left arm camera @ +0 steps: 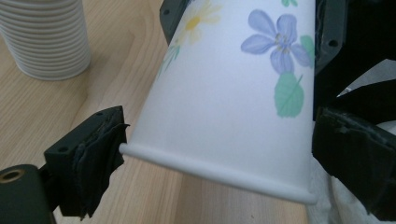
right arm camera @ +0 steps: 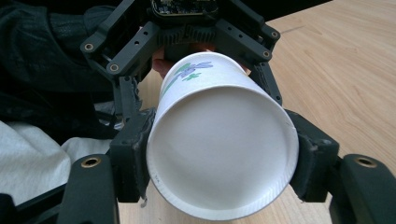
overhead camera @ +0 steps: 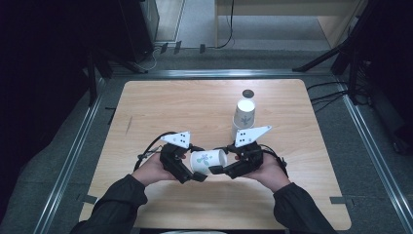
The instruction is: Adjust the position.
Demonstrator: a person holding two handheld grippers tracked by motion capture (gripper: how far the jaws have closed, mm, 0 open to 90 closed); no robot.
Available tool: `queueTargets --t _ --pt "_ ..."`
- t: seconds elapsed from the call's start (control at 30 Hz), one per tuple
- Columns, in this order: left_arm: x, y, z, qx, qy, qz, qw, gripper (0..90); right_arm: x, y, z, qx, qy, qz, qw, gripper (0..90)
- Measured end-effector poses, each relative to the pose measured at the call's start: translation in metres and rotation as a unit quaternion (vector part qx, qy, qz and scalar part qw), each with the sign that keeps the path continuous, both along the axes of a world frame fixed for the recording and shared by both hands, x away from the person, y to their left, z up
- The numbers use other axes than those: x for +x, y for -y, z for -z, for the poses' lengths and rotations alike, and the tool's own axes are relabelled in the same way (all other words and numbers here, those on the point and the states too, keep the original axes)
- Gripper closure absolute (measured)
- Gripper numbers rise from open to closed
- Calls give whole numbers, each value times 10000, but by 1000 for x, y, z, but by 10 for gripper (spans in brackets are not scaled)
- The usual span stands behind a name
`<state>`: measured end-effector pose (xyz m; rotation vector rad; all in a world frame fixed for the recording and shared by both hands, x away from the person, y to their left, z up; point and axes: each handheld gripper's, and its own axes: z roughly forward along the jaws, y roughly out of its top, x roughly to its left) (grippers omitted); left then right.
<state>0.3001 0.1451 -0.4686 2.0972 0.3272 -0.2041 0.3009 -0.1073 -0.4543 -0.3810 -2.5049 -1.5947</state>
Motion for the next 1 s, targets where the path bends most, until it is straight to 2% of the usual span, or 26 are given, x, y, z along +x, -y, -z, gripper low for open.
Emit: queueTargets --t 0.23,0.3,0.57,0.63,1.0 --pt "-2 0 -1 -86 55 40 9999 69 0 -1 0 57 -63 -43 10000 342" --pt "-2 -1 -1 -108 74 28 9999 129 0 0 0 64 -80 -54 9999 343" --pt "-3 -1 -2 -67 202 13 9998 157 0 -1 0 71 -129 -87 9999 342" --pt "-2 -2 -2 -119 209 15 9997 211 0 -1 0 57 -132 -95 9999 342" --pt "-3 -3 -1 -76 249 65 9996 234 1 -2 1 37 -188 -137 9997 343"
